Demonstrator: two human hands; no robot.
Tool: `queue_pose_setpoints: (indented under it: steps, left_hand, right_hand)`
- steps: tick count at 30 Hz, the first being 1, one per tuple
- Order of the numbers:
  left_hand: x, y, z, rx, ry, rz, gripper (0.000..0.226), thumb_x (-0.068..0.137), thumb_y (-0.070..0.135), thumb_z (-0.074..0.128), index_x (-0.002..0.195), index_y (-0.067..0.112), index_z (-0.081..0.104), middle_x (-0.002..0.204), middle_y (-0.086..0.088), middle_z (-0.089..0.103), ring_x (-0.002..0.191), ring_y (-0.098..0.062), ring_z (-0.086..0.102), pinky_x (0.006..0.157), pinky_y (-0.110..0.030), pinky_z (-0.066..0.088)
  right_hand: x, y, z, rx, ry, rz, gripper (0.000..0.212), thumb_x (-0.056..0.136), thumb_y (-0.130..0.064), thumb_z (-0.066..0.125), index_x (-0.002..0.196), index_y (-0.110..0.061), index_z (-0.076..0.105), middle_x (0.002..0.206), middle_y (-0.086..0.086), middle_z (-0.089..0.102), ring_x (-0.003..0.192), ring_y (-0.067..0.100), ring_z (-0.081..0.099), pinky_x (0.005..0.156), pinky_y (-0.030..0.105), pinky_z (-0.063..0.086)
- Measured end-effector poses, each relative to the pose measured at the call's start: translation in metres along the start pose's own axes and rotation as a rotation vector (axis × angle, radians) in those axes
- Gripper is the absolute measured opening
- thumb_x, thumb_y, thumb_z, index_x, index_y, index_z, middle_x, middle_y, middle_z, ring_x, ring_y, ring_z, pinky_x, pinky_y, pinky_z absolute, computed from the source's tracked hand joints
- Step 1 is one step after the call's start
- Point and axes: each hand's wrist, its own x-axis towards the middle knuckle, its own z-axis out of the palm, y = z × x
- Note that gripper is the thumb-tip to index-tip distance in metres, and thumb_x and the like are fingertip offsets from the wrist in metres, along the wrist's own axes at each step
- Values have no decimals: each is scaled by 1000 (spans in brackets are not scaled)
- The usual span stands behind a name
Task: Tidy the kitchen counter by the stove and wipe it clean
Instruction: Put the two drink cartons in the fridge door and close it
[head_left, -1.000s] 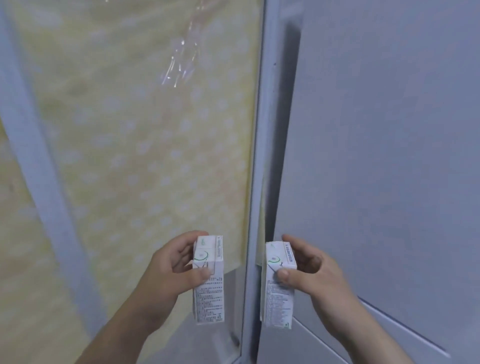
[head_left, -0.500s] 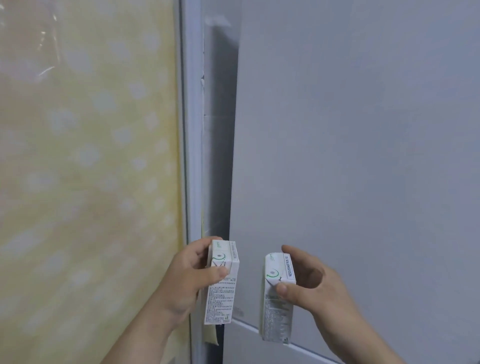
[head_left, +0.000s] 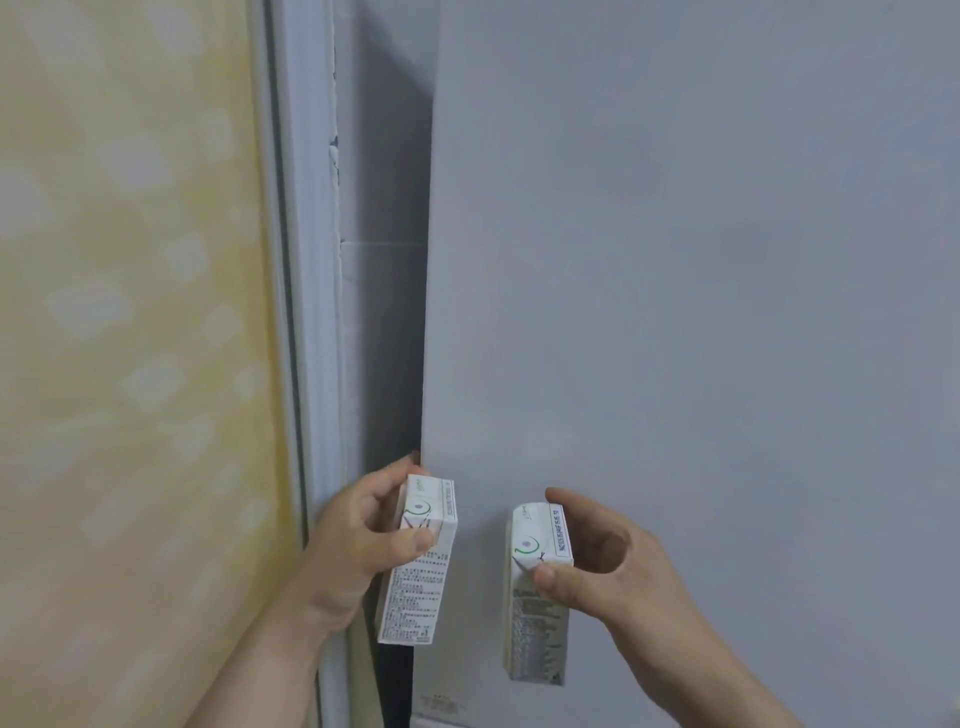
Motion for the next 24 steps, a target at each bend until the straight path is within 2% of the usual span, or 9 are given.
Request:
queue_pose_setpoints:
  steps: [3, 5, 8, 12, 17, 20, 24]
  left_hand:
    - [4, 0, -3, 15, -10, -7, 66, 50, 20, 82, 109, -1, 63, 97, -17, 68, 87, -29, 64, 74, -36, 52]
    - [7, 1, -4, 30, -30, -1, 62, 49, 22, 82, 104, 0, 64, 90, -15, 68, 83, -26, 64, 71, -33, 52]
    - [8, -2, -6, -17, -2, -17, 63, 44, 21, 86, 103, 6, 68, 89, -12, 69, 82, -24, 65, 68, -31, 54]
    - [6, 1, -3, 6, -4, -35, 72, 41, 22, 86, 107, 5, 65, 87, -6, 71, 81, -19, 66, 66, -29, 53]
    - [-18, 5, -4, -8, 24, -20, 76, 38, 24, 89, 108, 7, 66, 90, -9, 70, 84, -22, 65, 69, -32, 53]
    - [-48, 15, -2, -24, 19, -11, 73, 38, 27, 92, 104, 9, 68, 89, -12, 68, 82, -25, 64, 68, -33, 53]
    - [-97, 37, 12, -3, -8, 4, 74, 37, 40, 94, 99, 9, 68, 81, -10, 65, 74, -21, 62, 61, -30, 51]
  right_hand:
    - [-3, 1, 1, -5, 21, 1, 84, 50, -20, 82, 130, -16, 55, 109, -3, 75, 101, 14, 71, 74, 22, 56]
    - [-6, 0, 1, -13, 27, 4, 86, 48, -23, 83, 129, -16, 56, 109, -3, 75, 101, 15, 71, 75, 22, 56]
    - [-12, -1, 1, -25, 35, 9, 85, 46, -26, 84, 127, -19, 56, 110, -3, 74, 103, 15, 70, 76, 24, 56]
    - [-24, -1, 2, -25, 82, 7, 75, 55, -14, 82, 126, -19, 57, 110, -6, 74, 104, 12, 69, 77, 23, 55]
    - [-42, -6, 3, -44, 98, -4, 85, 49, -28, 85, 128, -21, 56, 115, -7, 72, 108, 12, 67, 83, 27, 56]
    - [-60, -12, 4, -47, 119, -11, 86, 48, -30, 85, 128, -21, 56, 116, -6, 72, 110, 12, 67, 88, 30, 55]
    - [-95, -27, 9, -63, 126, -27, 85, 47, -32, 84, 127, -22, 58, 115, -5, 72, 112, 12, 66, 94, 35, 52]
